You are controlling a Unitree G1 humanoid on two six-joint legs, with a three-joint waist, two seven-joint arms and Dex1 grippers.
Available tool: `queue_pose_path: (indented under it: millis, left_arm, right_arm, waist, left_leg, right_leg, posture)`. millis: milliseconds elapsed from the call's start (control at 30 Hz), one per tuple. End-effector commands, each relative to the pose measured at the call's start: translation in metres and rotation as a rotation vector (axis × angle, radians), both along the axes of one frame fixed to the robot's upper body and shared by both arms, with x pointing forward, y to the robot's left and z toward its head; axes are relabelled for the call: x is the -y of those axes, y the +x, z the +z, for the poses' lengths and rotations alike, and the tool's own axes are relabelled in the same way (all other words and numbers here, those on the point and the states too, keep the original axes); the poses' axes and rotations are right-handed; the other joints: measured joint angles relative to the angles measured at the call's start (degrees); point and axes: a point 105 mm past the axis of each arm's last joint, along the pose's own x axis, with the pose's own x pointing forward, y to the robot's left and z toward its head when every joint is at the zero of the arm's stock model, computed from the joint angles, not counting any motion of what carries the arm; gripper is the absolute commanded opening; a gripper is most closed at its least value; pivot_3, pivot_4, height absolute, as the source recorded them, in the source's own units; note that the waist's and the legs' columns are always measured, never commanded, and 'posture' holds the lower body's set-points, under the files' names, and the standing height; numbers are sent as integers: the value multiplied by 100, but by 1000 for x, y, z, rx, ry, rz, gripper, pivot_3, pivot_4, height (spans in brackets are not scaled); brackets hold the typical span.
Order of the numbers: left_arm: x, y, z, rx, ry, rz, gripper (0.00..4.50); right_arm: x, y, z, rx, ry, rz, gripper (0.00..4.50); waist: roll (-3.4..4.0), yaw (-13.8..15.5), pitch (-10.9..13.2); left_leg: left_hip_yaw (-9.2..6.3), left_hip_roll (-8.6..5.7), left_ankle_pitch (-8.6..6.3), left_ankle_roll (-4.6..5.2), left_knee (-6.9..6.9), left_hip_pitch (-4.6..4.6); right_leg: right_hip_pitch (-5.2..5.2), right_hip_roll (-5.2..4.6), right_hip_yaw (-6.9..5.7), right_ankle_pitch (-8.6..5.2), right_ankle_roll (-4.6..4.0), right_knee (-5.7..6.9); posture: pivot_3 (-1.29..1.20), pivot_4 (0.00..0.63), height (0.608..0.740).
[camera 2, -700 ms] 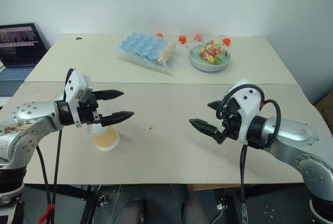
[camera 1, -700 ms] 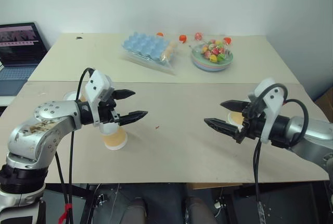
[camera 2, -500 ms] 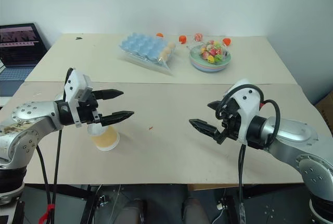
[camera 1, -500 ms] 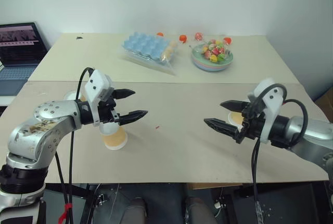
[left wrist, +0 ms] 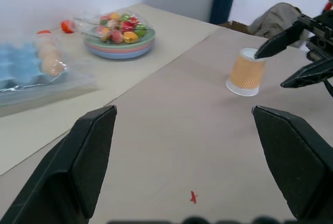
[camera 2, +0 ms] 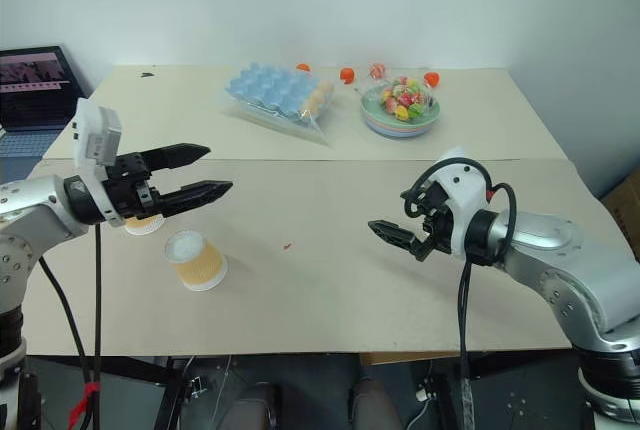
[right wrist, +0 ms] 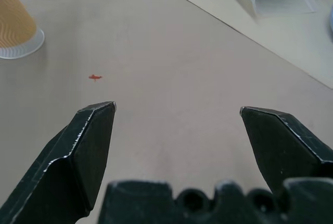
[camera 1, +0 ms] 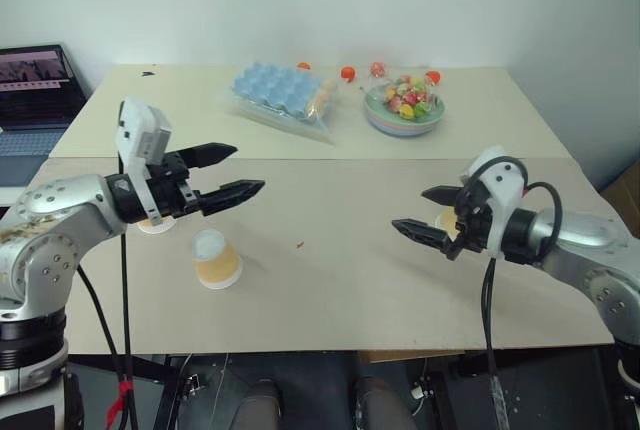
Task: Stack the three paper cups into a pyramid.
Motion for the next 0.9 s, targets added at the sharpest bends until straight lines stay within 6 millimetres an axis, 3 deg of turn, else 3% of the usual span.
queue_pose_path:
  millis: [33, 233, 433, 567, 900]
  left_arm:
    - [-19, -28, -6, 52, -43, 73, 4431]
    - [-39, -53, -42, 46, 2, 161, 4431]
    - [-54, -55, -62, 76, 41, 237, 4431]
    - [-52, -52, -71, 81, 37, 247, 4431]
    - [-45, -49, -102, 52, 8, 259, 4431]
  right_arm:
    - [-3, 6, 10, 59, -2, 50, 4500]
    - [0, 10, 10, 61, -17, 82, 4500]
    - [-16, -23, 23, -50, 79, 286, 4500]
    - [-19, -34, 29, -88, 103, 336, 4500]
    - [-21, -39, 34, -98, 86, 348, 4500]
  waist:
    - [0, -41, 0]
    - [0, 34, 1]
    - [0, 125, 1]
    - [-1, 118, 0]
    - [-1, 107, 0]
  left_leg:
    - [0, 0, 0, 0, 0, -2]
    - [13, 0, -5, 8, 0, 8]
    - [21, 3, -5, 8, 0, 19]
    - [23, 1, -6, 8, 1, 17]
    - [31, 4, -6, 8, 0, 18]
  right_leg:
    - [-3, 0, 0, 0, 0, -1]
    - [-2, -4, 5, 2, -4, 1]
    - [9, -2, 10, 2, -5, 0]
    - [9, -4, 12, 3, -5, -1]
    - [6, -2, 17, 3, -5, -1]
  posture:
    - [0, 150, 740]
    - [0, 150, 740]
    - [0, 150, 740]
    - [0, 150, 740]
    - [0, 150, 740]
